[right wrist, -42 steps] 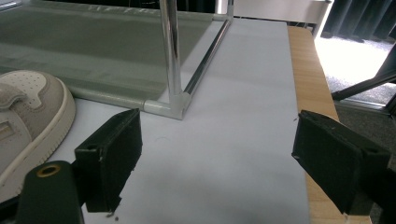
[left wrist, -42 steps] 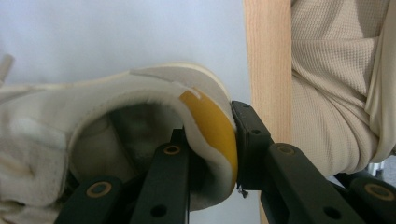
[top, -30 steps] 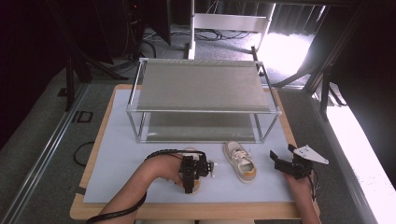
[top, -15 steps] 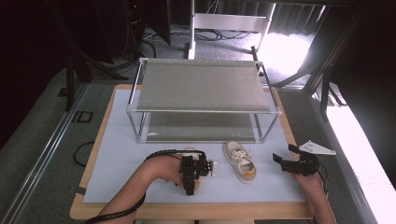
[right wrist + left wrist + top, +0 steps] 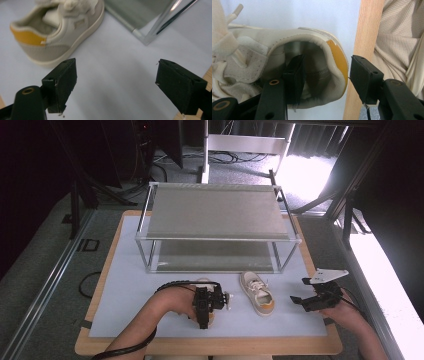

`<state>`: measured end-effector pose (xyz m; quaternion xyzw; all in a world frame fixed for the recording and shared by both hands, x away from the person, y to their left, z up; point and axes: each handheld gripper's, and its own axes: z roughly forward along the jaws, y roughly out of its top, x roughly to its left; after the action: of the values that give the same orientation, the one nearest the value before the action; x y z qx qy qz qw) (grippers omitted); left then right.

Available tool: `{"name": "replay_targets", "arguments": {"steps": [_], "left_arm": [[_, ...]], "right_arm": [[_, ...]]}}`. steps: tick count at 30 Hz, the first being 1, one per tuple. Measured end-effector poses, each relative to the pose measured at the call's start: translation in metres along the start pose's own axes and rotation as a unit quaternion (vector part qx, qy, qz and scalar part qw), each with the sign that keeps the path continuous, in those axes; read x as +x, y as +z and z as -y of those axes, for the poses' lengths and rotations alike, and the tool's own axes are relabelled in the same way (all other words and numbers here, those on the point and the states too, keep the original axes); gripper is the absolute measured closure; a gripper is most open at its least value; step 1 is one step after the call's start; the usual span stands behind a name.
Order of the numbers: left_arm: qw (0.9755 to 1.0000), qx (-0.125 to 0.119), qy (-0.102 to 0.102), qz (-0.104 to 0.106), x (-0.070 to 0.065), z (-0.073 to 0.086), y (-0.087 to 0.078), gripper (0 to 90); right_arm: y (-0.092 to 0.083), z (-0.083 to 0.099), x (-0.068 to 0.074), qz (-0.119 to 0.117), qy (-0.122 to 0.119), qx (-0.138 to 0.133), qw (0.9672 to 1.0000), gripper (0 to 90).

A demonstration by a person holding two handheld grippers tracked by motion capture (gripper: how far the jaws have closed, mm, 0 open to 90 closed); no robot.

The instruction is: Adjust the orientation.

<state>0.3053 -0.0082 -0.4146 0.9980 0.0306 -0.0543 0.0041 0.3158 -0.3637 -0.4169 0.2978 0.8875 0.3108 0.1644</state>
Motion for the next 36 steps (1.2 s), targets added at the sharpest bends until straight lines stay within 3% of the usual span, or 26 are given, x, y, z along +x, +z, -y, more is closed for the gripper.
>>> {"name": "replay_targets", "arguments": {"steps": [3,4,5,10,12,13,17,23,26,28,31,33,34,35,36], "left_arm": [[1.0000,-0.003,-0.001,0.003,0.000,0.001,-0.001,45.8],[1.0000,-0.002,-0.001,0.002,-0.001,0.001,-0.001,45.9],[1.0000,0.000,-0.001,0.002,-0.001,0.001,-0.001,45.9],[1.0000,0.003,0.001,0.001,-0.001,0.001,-0.001,45.9],[1.0000,0.003,0.001,0.002,-0.001,0.001,0.000,46.0],[1.0000,0.004,0.000,0.003,-0.001,0.001,0.000,45.9],[1.0000,0.005,0.001,0.005,-0.001,0.000,0.000,45.9],[1.0000,0.004,-0.001,0.006,-0.001,-0.001,0.000,45.9],[1.0000,0.002,-0.003,0.007,-0.001,-0.001,0.000,46.0],[1.0000,0.003,-0.003,0.006,0.000,0.000,0.000,45.9],[1.0000,0.005,-0.005,0.005,0.000,0.001,0.001,46.0],[0.9999,0.006,-0.006,0.007,0.000,0.001,0.002,45.9],[0.9999,0.006,-0.006,0.007,0.000,0.001,0.002,45.9],[0.9999,0.007,-0.004,0.007,0.000,0.001,0.002,45.9],[1.0000,0.007,-0.002,0.006,-0.001,0.001,0.003,46.0]], "right_arm": [[0.003,-0.006,0.005,-0.006,-0.036,0.059,0.9976,16.7],[0.005,-0.010,0.008,-0.006,-0.058,0.095,0.9937,16.7],[0.005,-0.010,0.008,-0.006,-0.058,0.095,0.9937,16.7],[0.007,-0.022,0.015,-0.004,-0.093,0.148,0.9845,19.1],[0.006,-0.025,0.016,-0.007,-0.097,0.153,0.9833,19.1],[0.005,-0.032,0.019,-0.008,-0.107,0.172,0.9792,19.1],[0.003,-0.042,0.026,-0.009,-0.142,0.197,0.9699,19.1],[-0.002,-0.064,0.048,-0.040,-0.200,0.223,0.9533,22.2],[-0.006,-0.077,0.058,-0.057,-0.220,0.218,0.9491,23.7],[-0.008,-0.085,0.064,-0.070,-0.228,0.200,0.9504,26.2],[-0.010,-0.095,0.071,-0.086,-0.242,0.187,0.9482,27.2],[-0.008,-0.102,0.076,-0.090,-0.258,0.185,0.9440,29.5],[-0.008,-0.102,0.076,-0.090,-0.258,0.185,0.9440,29.5],[-0.004,-0.106,0.081,-0.100,-0.268,0.188,0.9396,29.8],[-0.002,-0.108,0.083,-0.103,-0.273,0.188,0.9378,31.5]]}}
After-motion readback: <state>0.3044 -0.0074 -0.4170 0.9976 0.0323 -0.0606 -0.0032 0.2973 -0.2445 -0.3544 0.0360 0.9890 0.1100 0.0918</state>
